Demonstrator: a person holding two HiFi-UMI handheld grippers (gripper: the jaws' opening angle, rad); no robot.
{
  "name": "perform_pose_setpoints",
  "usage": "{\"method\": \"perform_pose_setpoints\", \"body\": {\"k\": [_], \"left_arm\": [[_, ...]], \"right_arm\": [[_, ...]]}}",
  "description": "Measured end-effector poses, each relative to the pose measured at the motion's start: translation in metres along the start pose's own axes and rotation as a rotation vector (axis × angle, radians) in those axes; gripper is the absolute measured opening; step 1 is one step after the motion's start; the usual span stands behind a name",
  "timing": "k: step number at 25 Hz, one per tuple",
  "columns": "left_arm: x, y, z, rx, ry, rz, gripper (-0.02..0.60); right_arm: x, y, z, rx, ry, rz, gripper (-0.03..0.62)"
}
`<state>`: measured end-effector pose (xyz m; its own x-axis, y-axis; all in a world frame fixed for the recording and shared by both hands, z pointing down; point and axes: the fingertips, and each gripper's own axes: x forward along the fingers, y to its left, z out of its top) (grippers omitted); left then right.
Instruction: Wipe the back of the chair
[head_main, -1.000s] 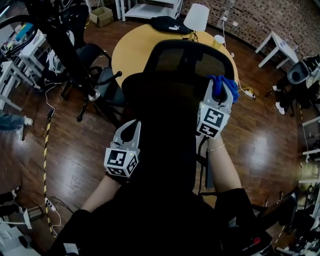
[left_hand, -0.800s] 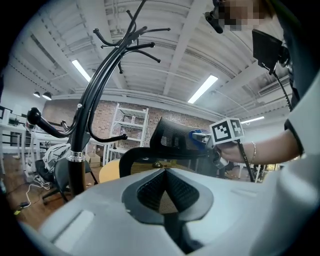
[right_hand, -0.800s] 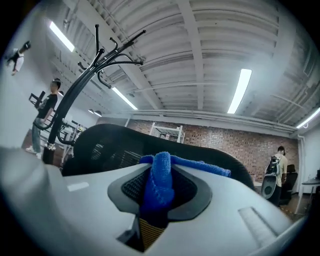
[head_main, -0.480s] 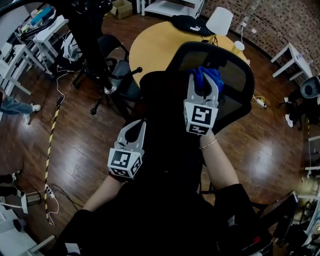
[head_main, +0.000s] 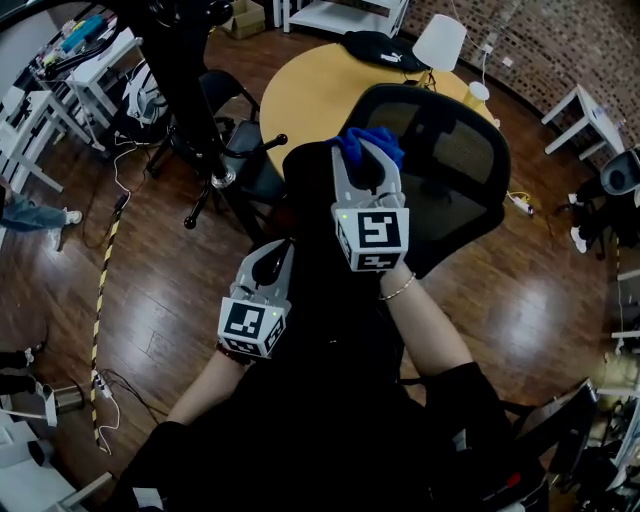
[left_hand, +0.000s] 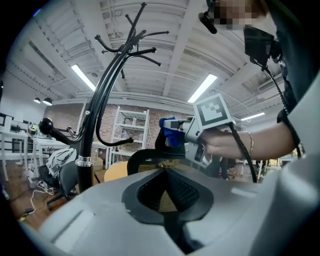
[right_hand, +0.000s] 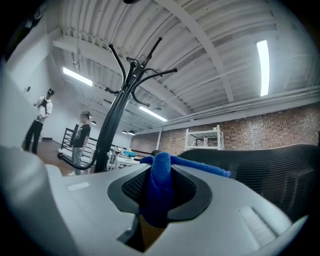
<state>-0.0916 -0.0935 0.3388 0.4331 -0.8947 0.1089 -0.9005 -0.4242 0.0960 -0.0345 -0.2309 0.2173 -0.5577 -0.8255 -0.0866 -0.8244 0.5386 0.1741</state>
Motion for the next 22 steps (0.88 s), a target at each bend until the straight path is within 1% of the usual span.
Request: {"method": "perform_pose_setpoints", "body": {"k": [3,4,6,8,10,12,15,17,20,22], "left_arm": [[0.008,-0.007,-0.004,0.004,0.001,-0.023,0.008],[0.012,-0.009,-0.006,0.001,0.002,-0.024,0.008],[0.017,-0.012,-0.008,0.001,-0.001,-0.03,0.008],[0.017,-0.015,-0.009,0.002,-0.006,-0.038,0.008],[0.016,-0.016,-0.008,-0.011,-0.008,-0.045,0.008],[0.016,-0.017,-0.01,-0.039,0.0,-0.047,0.008],[0.018,-0.022,-0.018,-0.062,0.026,-0.062,0.008],[0.02,-0.024,-0.019,-0.066,0.027,-0.065,0.008],[0.021,-0.024,-0.017,-0.062,0.019,-0.067,0.008],[0.023,-0.025,-0.015,-0.051,0.021,-0.071,0.008]], "right_arm": [[-0.003,0.026,0.006,-0.002,-0.008,0.175,0.089],[-0.009,0.028,0.009,-0.004,-0.017,0.209,0.089],[-0.029,0.02,0.016,-0.01,-0.049,0.213,0.089],[-0.054,0.0,0.021,-0.011,-0.058,0.172,0.089],[-0.081,-0.027,0.018,-0.008,-0.023,0.108,0.089],[-0.109,-0.059,0.011,-0.015,0.011,0.025,0.089],[-0.151,-0.121,-0.003,0.009,0.044,-0.151,0.089],[-0.177,-0.161,-0.015,0.027,0.071,-0.274,0.089],[-0.207,-0.205,-0.032,-0.019,0.129,-0.446,0.089],[-0.218,-0.227,-0.042,-0.048,0.157,-0.539,0.089]]}}
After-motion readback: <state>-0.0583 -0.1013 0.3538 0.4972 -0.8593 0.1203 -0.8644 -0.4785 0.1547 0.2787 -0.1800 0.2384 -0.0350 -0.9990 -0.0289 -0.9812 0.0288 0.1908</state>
